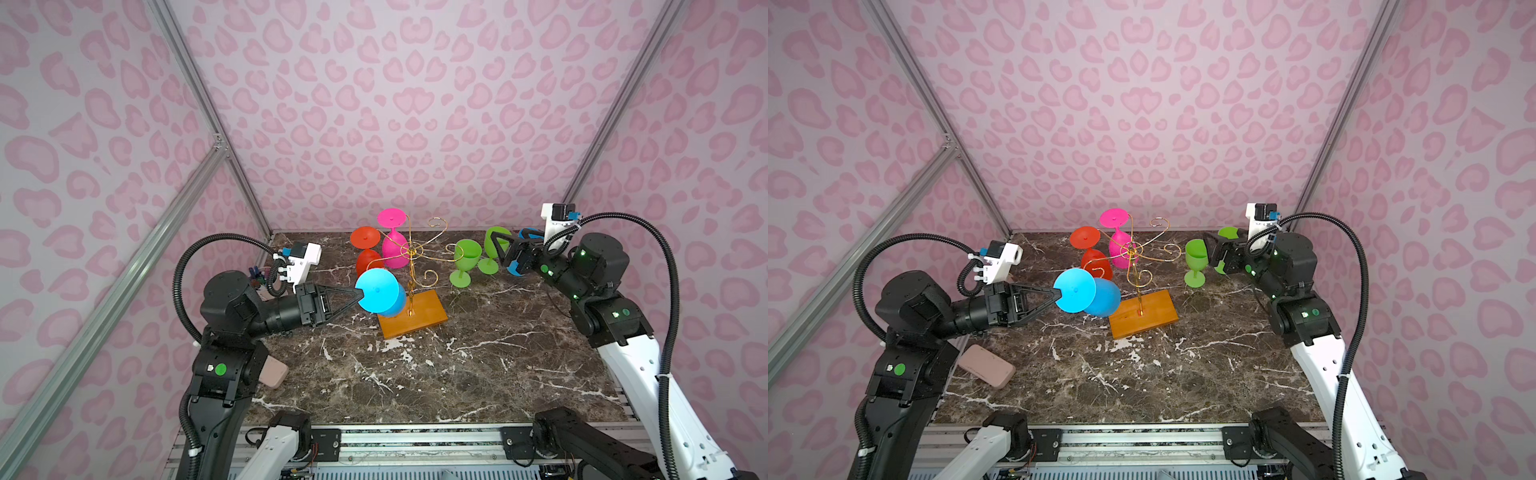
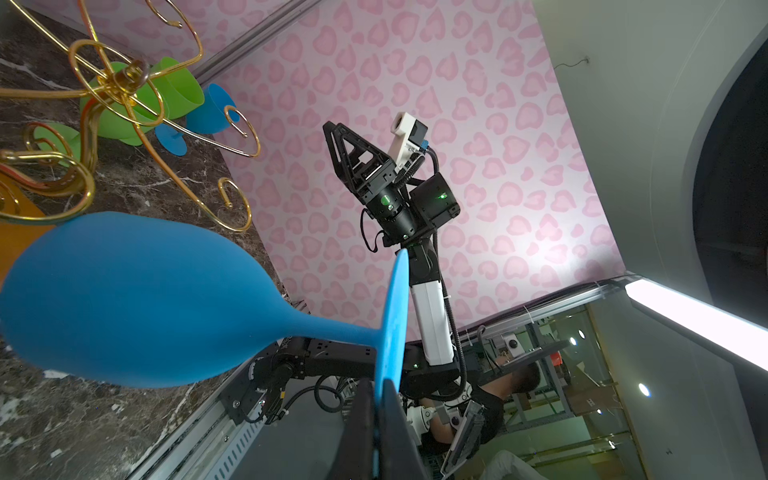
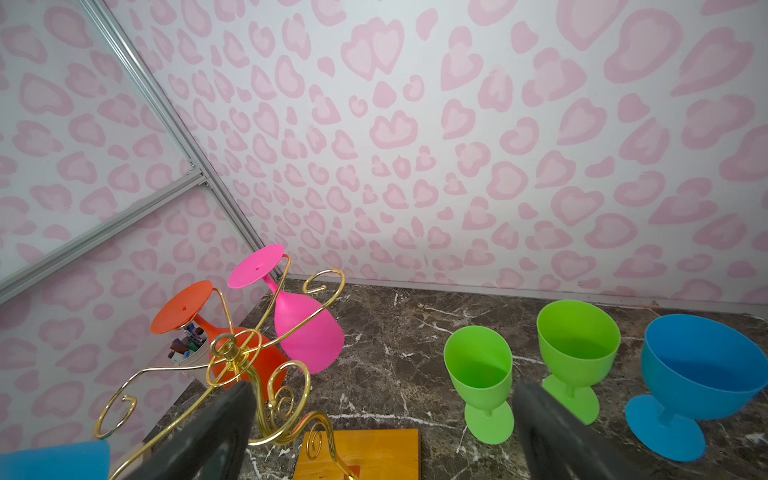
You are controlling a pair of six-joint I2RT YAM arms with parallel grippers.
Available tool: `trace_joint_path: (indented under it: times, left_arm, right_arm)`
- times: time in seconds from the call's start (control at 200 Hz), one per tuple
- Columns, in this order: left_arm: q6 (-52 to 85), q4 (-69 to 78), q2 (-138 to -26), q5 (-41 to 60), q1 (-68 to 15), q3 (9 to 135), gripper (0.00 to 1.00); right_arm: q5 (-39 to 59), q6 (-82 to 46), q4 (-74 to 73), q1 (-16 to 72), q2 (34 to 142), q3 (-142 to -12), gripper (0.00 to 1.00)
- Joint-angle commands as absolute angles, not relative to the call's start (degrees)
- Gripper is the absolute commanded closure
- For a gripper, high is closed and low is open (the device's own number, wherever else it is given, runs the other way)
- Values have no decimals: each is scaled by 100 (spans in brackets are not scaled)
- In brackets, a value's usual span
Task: Take the wine glass off the wine glass rack
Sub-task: 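Lift the blue glass up with the left gripper while the right gripper reaches toward it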
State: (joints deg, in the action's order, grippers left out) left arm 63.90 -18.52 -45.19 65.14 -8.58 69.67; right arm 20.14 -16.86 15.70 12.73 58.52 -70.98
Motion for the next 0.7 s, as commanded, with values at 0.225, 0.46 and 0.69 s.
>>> trace_joint_path:
  times: [0.225, 0.46, 0.69]
  left_arm:
    - [7064, -401, -4804, 6465, -868, 7619, 96]
    - [7146, -231, -5445, 6192, -914, 8240, 96]
    - [7802, 696, -6157, 6128, -969, 8481, 96]
  right_arm:
    - [2808, -819, 918, 1806, 5951, -7411, 4]
    - [3316, 194, 345, 2550, 5983, -7396, 4]
    - [3189, 1326, -38, 3360, 6272, -7568, 3]
